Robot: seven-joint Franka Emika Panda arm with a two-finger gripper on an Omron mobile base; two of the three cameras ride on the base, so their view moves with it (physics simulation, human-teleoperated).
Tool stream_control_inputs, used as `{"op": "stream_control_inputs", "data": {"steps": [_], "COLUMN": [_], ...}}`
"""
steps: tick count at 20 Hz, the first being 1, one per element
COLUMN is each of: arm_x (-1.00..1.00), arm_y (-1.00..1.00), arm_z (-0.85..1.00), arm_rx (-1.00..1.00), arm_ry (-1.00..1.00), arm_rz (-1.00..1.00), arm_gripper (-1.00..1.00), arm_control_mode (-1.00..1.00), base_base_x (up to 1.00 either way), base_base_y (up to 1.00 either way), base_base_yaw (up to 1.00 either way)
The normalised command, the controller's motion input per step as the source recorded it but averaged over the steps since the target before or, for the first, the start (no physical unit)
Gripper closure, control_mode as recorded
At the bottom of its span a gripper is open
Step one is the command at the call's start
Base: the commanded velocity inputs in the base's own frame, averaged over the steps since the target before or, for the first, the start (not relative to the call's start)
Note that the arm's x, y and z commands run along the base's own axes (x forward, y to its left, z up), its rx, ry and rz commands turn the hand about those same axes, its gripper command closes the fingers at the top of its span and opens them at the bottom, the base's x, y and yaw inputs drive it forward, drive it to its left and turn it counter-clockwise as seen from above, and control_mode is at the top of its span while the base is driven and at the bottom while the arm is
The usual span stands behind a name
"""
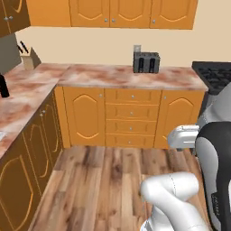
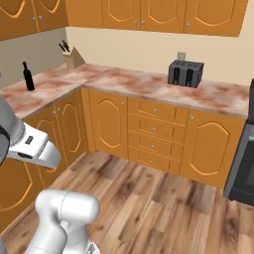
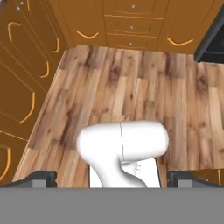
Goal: Move the drinks to the dining counter.
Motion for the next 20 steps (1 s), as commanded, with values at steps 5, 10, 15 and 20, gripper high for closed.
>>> {"op": "stream_control_inputs", "data": {"steps": [5,10,15,20], "arm_x": [0.0,0.0,0.0,0.0], "arm_y": [0.0,0.0,0.0,0.0], "arm_z": [0.0,0.0,0.0,0.0], "arm_rx": [0.0,0.0,0.0,0.0], "arm_ry": [0.0,0.0,0.0,0.0], "arm_rz": [0.0,0.0,0.0,0.0], "arm_gripper": [-1.0,-1.0,-1.0,-1.0], "arm_control_mode": [1.0,1.0,1.0,1.0], "base_base_x": [1.0,1.0,1.0,1.0], "base_base_y": [0.58,0.76,0.61,0.15], "base_base_yaw": [-0.13,-0.17,-0.11,0.0]}}
